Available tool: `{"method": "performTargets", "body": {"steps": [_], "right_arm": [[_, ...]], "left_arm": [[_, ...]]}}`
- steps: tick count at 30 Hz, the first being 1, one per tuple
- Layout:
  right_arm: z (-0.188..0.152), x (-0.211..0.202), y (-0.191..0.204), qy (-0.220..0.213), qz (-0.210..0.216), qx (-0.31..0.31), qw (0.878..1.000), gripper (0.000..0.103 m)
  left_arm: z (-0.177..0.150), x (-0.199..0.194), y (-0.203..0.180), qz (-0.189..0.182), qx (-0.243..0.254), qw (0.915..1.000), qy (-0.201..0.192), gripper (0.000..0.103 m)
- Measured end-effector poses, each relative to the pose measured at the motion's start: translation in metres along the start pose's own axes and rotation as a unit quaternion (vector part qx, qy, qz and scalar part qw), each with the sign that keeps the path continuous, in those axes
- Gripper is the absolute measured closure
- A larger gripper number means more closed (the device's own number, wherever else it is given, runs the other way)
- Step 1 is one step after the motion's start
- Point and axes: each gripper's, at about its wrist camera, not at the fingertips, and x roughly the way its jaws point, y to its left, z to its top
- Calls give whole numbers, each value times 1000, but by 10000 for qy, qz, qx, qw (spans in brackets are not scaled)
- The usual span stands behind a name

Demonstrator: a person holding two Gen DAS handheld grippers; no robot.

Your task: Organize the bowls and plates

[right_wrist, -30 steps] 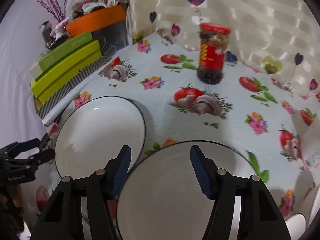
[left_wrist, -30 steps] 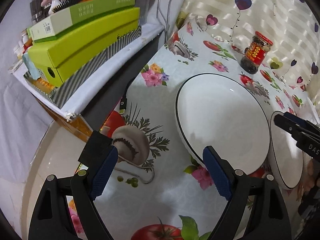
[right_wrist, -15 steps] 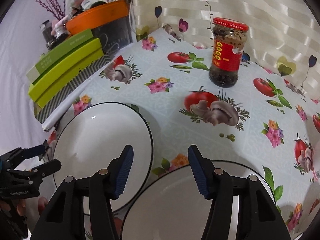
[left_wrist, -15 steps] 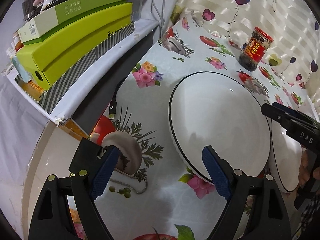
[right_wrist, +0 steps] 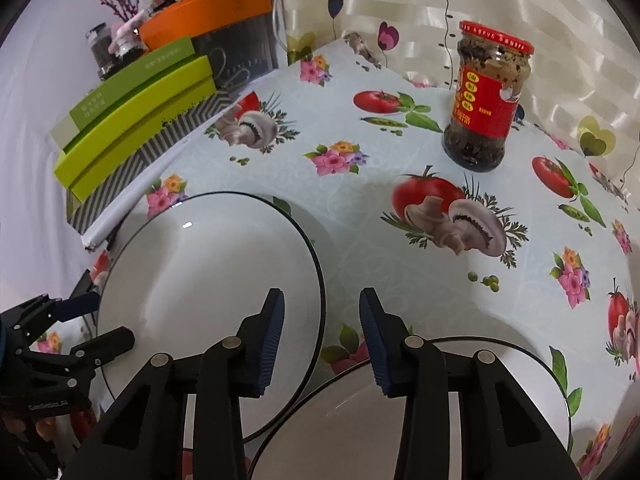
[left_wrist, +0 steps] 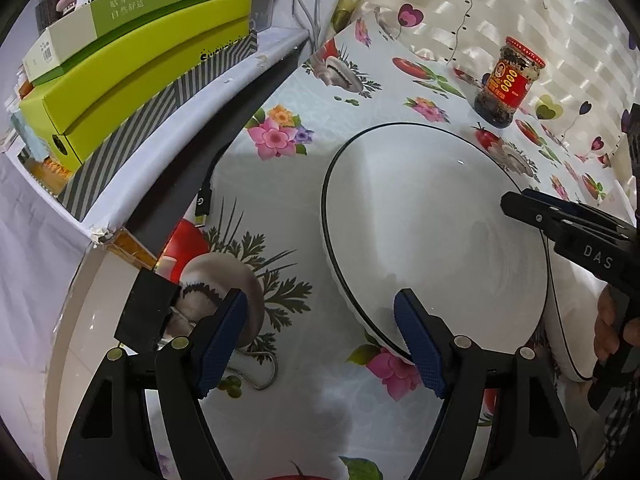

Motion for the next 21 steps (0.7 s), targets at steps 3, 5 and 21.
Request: {"method": "performTargets", "body": {"steps": [3, 5, 21], "right_arm": [[-1, 2, 0, 14, 34, 12, 10000, 72], [0, 4, 0, 40, 86, 18, 10000, 74], [4, 10, 7, 313, -71, 15, 9995, 84]], "left_arm": [[0, 1, 0, 60, 16, 10000, -33, 27], [0, 1, -1, 67, 30, 10000, -56, 27], [3, 2, -6, 96, -2, 9999, -105, 43]]}}
